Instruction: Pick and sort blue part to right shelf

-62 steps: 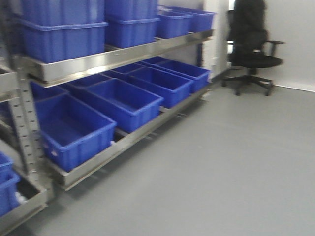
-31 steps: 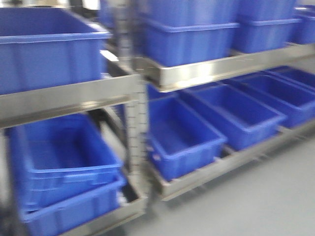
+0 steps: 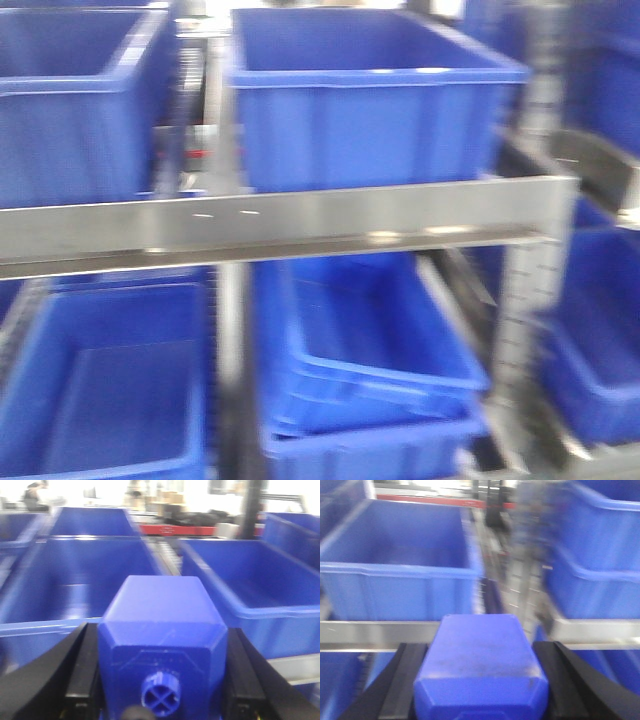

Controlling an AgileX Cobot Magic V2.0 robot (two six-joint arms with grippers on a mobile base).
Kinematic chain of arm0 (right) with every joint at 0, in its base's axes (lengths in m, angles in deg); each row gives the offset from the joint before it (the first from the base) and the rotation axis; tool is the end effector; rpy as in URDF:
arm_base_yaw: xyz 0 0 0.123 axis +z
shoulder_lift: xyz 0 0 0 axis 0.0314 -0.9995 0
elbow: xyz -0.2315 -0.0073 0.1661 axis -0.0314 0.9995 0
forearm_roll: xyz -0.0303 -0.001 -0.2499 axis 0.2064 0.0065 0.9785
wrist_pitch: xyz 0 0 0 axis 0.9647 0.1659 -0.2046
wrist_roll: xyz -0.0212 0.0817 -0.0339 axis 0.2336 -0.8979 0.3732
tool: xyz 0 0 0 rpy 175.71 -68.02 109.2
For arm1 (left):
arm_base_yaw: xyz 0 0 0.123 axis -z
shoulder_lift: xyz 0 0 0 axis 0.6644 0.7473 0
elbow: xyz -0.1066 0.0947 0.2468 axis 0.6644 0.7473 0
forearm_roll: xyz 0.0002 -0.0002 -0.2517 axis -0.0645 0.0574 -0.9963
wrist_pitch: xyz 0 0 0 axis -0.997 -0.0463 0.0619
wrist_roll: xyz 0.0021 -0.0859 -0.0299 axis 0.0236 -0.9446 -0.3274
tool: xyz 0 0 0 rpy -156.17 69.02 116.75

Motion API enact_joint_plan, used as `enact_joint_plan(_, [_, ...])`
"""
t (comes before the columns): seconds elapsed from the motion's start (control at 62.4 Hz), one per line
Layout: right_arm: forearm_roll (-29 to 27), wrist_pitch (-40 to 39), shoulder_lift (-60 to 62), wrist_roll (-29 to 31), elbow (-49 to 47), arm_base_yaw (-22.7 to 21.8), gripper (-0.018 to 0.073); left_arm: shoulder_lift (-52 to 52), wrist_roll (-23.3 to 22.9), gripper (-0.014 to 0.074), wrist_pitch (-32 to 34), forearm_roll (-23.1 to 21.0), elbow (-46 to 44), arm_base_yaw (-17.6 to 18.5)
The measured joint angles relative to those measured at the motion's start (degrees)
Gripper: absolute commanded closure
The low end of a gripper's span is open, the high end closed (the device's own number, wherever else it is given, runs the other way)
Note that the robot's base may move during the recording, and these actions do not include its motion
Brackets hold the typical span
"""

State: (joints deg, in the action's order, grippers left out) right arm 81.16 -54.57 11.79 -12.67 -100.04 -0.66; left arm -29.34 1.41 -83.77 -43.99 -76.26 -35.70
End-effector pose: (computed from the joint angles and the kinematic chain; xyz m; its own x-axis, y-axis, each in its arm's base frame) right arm 0.0735 0.0018 0.3007 -0.0252 -0.0139 -0.9996 -0.0239 0.9996 -0.0133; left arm 0.0877 -0.0087 0.3380 0.0174 -0.0342 -0.9993 0.0988 0.9946 -0.0324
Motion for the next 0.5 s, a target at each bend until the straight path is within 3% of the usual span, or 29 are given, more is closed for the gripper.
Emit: enact_joint_plan(0.497, [-0.1,-0.1,0.0,0.0,0.0,0.0,0.0115,0.0,0.0,0.0265,0.0,0.0,0.0,0.0])
